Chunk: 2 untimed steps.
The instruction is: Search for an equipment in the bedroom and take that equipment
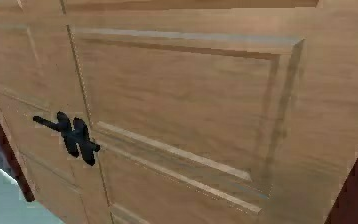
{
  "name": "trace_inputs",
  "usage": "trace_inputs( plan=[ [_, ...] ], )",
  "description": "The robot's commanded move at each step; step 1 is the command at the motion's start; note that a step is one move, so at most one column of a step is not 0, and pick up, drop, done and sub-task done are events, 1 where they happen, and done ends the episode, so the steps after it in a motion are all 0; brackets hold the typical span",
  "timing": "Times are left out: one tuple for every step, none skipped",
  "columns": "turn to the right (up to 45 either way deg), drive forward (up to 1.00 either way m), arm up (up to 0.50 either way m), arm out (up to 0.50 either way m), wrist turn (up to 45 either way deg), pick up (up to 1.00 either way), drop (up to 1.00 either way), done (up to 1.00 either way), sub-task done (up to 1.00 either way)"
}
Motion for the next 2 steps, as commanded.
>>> trace_inputs(
  plan=[
    [-45.0, 0.00, 0.00, 0.00, 0.0, 0.00, 0.00, 0.00, 0.00],
    [-42.0, 0.00, 0.00, 0.00, 0.0, 0.00, 0.00, 0.00, 0.00]
  ],
)
